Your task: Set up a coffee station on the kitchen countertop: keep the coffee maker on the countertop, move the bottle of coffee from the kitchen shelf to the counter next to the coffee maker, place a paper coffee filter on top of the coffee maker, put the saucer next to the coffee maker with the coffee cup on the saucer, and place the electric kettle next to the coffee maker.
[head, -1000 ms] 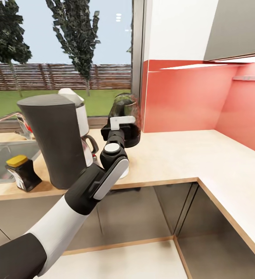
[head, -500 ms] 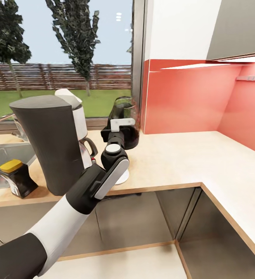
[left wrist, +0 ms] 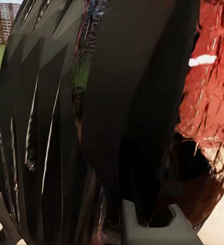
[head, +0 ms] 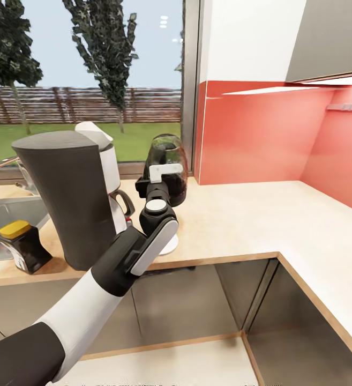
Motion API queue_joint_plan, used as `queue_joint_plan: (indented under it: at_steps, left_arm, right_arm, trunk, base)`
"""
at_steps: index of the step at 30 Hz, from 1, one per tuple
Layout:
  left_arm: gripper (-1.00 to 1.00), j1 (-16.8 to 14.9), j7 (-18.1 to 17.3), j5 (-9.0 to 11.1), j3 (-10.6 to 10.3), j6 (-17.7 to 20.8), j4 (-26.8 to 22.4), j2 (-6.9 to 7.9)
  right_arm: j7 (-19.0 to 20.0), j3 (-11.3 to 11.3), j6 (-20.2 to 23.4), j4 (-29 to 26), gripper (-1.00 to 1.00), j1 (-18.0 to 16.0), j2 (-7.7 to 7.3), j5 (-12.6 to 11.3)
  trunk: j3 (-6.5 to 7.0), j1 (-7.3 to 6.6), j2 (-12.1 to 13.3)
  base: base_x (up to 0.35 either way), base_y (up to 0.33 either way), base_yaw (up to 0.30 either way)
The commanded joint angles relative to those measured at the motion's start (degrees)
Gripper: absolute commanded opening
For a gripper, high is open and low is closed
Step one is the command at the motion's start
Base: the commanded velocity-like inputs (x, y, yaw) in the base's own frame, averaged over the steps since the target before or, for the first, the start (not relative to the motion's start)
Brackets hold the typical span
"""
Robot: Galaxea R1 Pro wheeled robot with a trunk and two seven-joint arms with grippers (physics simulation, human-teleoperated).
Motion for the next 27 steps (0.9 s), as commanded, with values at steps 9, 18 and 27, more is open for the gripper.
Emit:
queue_joint_plan:
  at_steps: [9,18,27]
  left_arm:
    - [-1.00,-0.08,0.44,-0.06,-0.08,0.28,0.29,0.00]
    - [-1.00,-0.08,0.44,-0.06,0.00,0.28,0.43,0.00]
    - [-1.00,-0.08,0.44,-0.04,0.01,0.28,0.40,0.00]
  right_arm:
    - [0.08,0.08,-0.43,0.19,1.00,-0.09,0.00,0.09]
    - [0.08,0.08,-0.43,0.20,1.00,-0.09,0.00,0.09]
    - [0.08,0.08,-0.43,0.20,1.00,-0.09,0.00,0.09]
  trunk:
    - [-0.83,0.00,-0.04]
    - [-1.62,0.00,-0.04]
    - [-2.41,0.00,-0.04]
  base:
    - [0.000,0.000,0.000]
    - [0.000,0.000,0.000]
    - [0.000,0.000,0.000]
